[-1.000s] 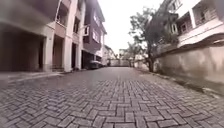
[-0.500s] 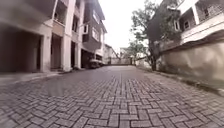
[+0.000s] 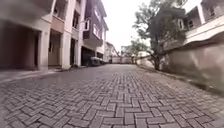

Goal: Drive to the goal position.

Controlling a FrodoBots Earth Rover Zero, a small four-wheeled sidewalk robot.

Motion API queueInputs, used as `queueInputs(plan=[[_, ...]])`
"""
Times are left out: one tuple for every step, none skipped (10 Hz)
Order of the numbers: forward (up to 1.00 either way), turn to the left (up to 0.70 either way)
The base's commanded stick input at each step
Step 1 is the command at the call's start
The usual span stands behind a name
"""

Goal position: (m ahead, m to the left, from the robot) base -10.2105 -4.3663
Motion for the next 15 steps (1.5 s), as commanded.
queueInputs(plan=[[0.69,0.03],[0.69,0.03],[0.69,0.03],[0.69,0.03],[0.69,-0.35],[0.69,-0.35],[0.69,-0.34],[0.69,-0.33],[0.69,-0.05],[0.69,-0.15],[0.69,-0.30],[0.69,-0.05],[0.69,0.02],[0.69,0.03],[0.69,0.03]])
